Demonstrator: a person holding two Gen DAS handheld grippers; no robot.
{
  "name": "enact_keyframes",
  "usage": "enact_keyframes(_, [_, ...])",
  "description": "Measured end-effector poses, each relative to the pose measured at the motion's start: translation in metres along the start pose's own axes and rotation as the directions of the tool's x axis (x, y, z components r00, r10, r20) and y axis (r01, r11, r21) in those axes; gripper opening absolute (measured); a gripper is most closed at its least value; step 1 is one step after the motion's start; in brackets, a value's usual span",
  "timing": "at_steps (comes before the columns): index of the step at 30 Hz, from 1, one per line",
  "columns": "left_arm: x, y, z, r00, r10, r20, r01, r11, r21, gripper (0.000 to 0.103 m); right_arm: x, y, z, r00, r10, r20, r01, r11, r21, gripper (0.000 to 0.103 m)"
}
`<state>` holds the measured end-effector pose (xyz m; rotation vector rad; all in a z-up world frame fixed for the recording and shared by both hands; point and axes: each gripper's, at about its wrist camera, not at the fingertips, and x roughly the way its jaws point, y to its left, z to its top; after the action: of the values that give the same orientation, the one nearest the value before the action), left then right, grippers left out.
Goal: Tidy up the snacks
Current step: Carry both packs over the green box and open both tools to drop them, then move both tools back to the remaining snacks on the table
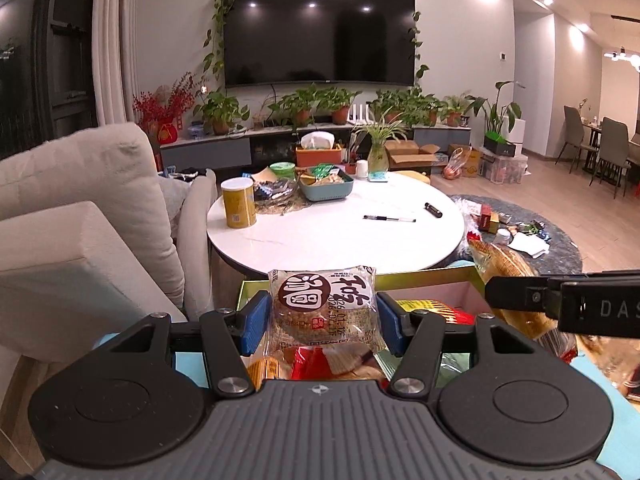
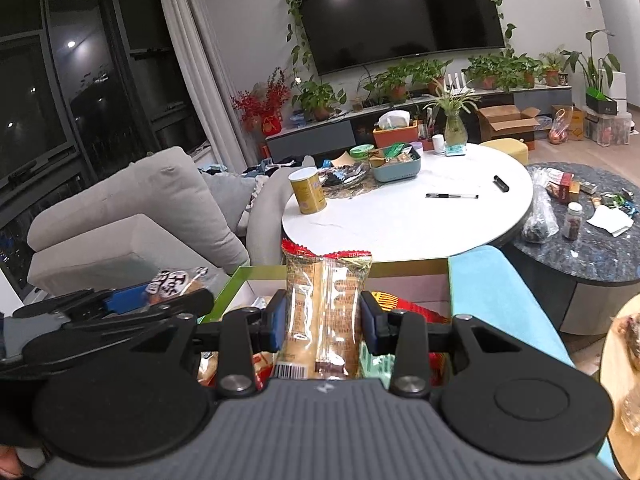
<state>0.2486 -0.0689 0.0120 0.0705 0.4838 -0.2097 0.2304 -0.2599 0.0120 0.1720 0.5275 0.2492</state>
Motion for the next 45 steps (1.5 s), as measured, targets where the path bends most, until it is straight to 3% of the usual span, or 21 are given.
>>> enact_keyframes(10, [0.057,0.014,-0.011,0.997,0.017,-0.072,-0.018,1.0,-0.018,0.053,0.042,0.0,-0.005,0.998,0.015,-0.064,-0.014,1.0,0.022,0.05])
enact_keyframes(19, [0.068,0.018,-0.016,0.996,0.016,-0.088,-0.018,1.0,-0.012,0.056,0.058,0.001,-0.004,0.996,0.023,-0.087,-0.02,0.999,0.04,0.05])
enact_keyframes(21, [0.068,0.016,-0.015,0.996,0.023,-0.085,-0.023,1.0,-0.006,0.057,0.057,0.003,-0.004,0.996,0.024,-0.091,-0.021,0.999,0.039,0.05])
enact_keyframes(25, [0.065,0.012,-0.015,0.997,0.037,-0.068,-0.037,0.999,-0.002,0.07,0.057,0.004,-0.004,0.996,0.018,-0.092,-0.014,0.999,0.041,0.05])
enact_keyframes(45, [0.007,0.003,-0.018,0.999,0.022,-0.024,-0.021,0.999,0.025,0.075,0.008,-0.002,0.001,1.0,-0.003,-0.022,0.004,0.999,0.054,0.051])
